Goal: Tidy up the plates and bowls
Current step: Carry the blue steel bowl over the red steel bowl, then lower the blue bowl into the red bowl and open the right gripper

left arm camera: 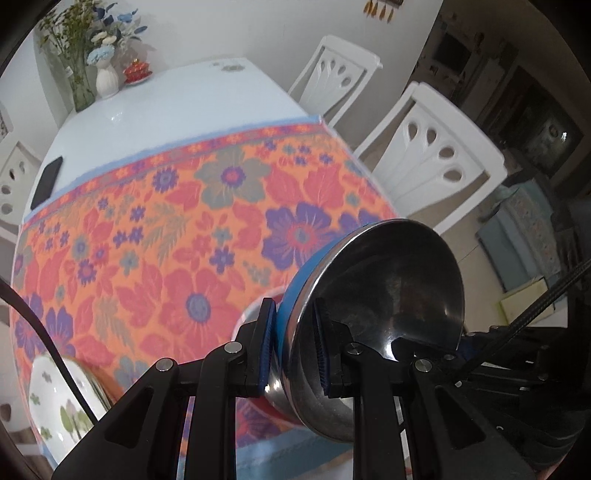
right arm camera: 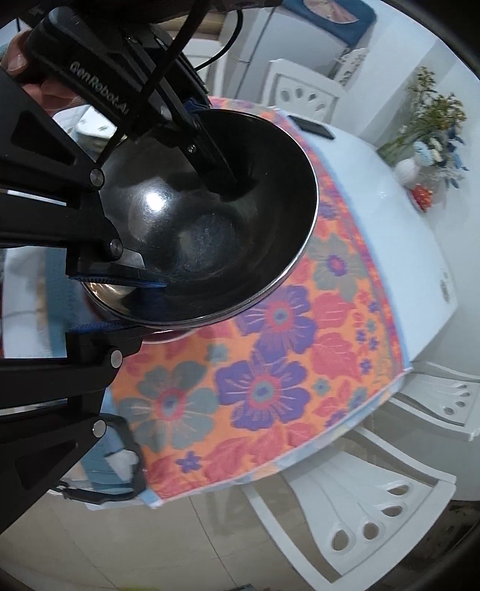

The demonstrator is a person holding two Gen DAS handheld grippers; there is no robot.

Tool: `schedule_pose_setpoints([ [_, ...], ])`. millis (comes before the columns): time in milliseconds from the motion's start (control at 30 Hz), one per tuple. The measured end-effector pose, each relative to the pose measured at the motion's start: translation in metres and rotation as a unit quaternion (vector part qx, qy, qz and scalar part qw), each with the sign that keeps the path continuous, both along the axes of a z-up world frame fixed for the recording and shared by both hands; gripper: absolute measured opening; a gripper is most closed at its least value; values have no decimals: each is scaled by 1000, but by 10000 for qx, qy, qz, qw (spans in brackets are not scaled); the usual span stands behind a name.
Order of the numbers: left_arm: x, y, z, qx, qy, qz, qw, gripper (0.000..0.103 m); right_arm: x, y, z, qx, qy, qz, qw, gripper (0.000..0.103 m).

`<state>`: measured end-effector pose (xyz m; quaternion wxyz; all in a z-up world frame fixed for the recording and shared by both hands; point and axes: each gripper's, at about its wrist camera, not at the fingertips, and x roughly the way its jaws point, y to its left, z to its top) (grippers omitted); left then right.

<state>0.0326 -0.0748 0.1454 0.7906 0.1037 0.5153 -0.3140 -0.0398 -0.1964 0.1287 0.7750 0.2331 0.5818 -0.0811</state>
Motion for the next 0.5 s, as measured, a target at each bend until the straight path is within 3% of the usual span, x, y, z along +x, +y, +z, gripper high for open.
schedule_pose_setpoints([
  [167, -9, 10, -21, 74, 300, 54, 9995, 17, -13, 6, -23, 71, 259, 96, 9996, 15],
  [500, -12, 9, -37, 202, 421, 56, 9989, 17, -11, 5, -41, 4, 372, 158, 9992, 15],
])
